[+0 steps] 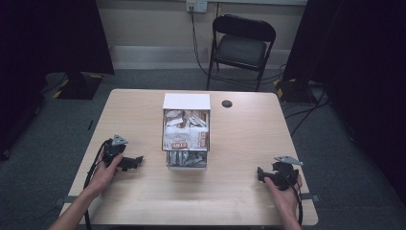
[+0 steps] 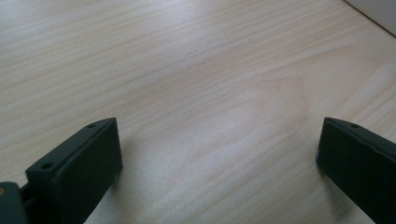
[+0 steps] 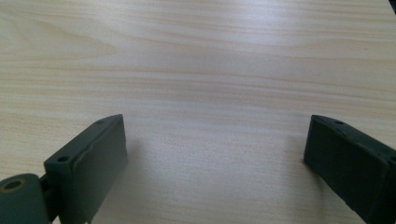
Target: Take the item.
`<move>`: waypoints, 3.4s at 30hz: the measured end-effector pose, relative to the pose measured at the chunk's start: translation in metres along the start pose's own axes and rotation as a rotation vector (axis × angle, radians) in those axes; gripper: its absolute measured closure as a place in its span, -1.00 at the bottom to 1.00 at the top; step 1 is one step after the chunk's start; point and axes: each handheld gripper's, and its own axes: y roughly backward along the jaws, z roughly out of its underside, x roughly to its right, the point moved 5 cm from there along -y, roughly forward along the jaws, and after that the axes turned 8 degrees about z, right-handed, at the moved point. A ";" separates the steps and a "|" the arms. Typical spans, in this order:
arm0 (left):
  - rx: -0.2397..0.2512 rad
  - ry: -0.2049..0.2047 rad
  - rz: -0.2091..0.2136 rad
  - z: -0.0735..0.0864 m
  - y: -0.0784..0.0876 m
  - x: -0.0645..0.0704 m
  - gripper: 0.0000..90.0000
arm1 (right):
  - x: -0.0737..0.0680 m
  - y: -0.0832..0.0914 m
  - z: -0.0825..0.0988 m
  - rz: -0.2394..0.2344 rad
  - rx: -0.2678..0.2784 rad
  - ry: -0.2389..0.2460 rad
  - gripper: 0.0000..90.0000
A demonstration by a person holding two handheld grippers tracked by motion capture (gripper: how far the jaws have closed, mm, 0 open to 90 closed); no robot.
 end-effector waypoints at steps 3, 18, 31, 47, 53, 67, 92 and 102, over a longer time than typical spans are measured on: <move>0.000 0.000 0.000 0.000 0.000 0.000 -1.00 | 0.000 0.000 0.000 0.001 0.001 0.001 -0.88; 0.001 0.002 0.000 0.000 0.000 0.000 -1.00 | -0.003 0.008 -0.003 -0.053 -0.011 0.001 -0.62; 0.002 0.002 0.000 0.000 0.000 0.000 -1.00 | -0.020 0.025 -0.013 -0.138 0.071 0.070 -0.48; 0.001 0.002 0.000 0.000 0.000 0.000 -1.00 | -0.041 0.057 -0.033 -0.286 0.155 0.085 -0.26; 0.002 0.002 0.000 0.000 0.000 0.000 -1.00 | -0.053 0.072 -0.041 -0.351 0.188 0.092 -0.18; 0.002 0.002 0.000 0.000 0.000 0.000 -1.00 | -0.079 0.099 -0.060 -0.452 0.205 0.132 0.01; 0.002 0.002 0.000 0.000 0.000 0.000 -1.00 | -0.103 0.137 -0.115 -0.571 0.282 0.184 0.10; 0.002 0.002 0.000 0.000 0.000 0.000 -1.00 | -0.116 0.157 -0.137 -0.642 0.354 0.202 0.08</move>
